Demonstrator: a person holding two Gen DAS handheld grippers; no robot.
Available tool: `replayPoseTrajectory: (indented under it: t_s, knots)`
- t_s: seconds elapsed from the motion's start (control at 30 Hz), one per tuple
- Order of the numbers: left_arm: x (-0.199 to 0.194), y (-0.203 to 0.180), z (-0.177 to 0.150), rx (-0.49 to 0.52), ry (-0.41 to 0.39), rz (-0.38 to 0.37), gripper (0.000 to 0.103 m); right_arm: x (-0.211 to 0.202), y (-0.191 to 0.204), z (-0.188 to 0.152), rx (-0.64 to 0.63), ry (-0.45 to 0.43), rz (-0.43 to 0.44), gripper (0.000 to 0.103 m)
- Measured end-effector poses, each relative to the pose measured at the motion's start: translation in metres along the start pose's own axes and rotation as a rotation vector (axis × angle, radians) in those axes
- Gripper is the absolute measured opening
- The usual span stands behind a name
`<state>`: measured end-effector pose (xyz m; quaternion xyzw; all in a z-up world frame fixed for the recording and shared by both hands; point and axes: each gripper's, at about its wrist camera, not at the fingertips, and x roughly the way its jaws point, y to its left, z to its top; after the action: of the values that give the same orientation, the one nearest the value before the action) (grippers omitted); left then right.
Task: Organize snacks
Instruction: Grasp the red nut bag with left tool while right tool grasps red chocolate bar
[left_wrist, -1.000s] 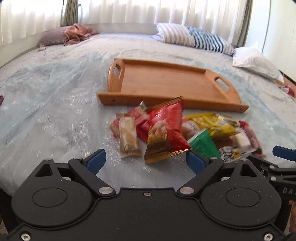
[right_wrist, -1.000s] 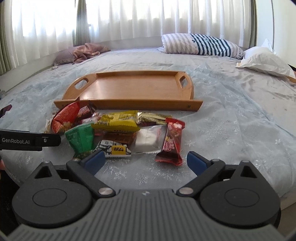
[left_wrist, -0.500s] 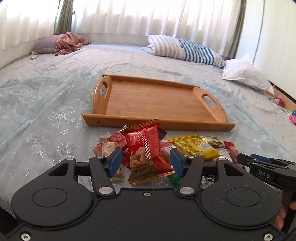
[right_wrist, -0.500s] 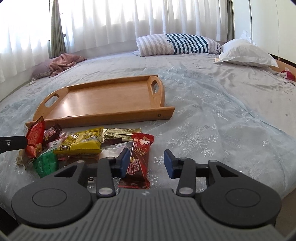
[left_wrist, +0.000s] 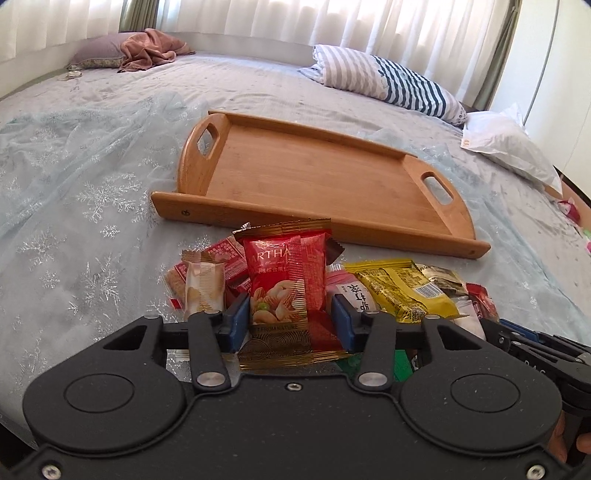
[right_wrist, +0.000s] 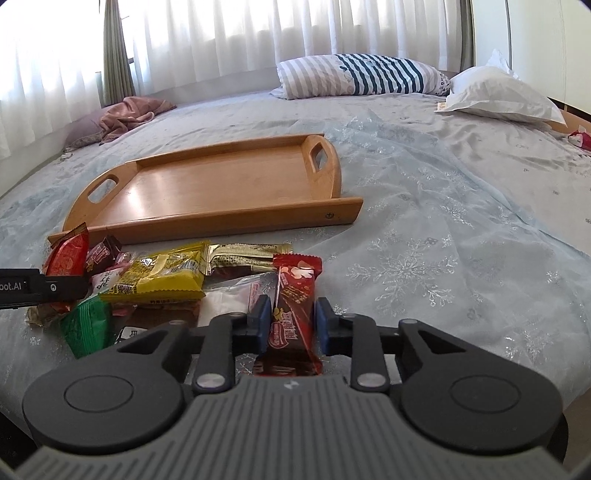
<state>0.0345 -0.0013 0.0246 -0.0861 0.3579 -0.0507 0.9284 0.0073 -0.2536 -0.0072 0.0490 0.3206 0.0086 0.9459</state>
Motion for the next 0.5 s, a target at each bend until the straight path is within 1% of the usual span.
replayPoseTrajectory:
  t_s: [0.13, 0.3, 0.43, 0.5]
  knots:
    - [-0.007, -0.002, 0.003, 0.003, -0.016, -0.005, 0.043, -0.002, 0.001, 0.001, 0.005, -0.009, 0.005, 0.027]
    - [-0.019, -0.004, 0.01, 0.038, -0.063, 0.026, 0.043, -0.008, 0.001, 0.005, 0.007, -0.032, 0.003, 0.027]
    - [-0.023, -0.001, 0.021, 0.026, -0.068, -0.003, 0.042, -0.012, 0.002, 0.015, 0.002, -0.054, 0.008, 0.027]
    - [-0.023, 0.0, 0.028, 0.025, -0.072, -0.003, 0.042, -0.012, 0.003, 0.021, -0.002, -0.063, 0.013, 0.027]
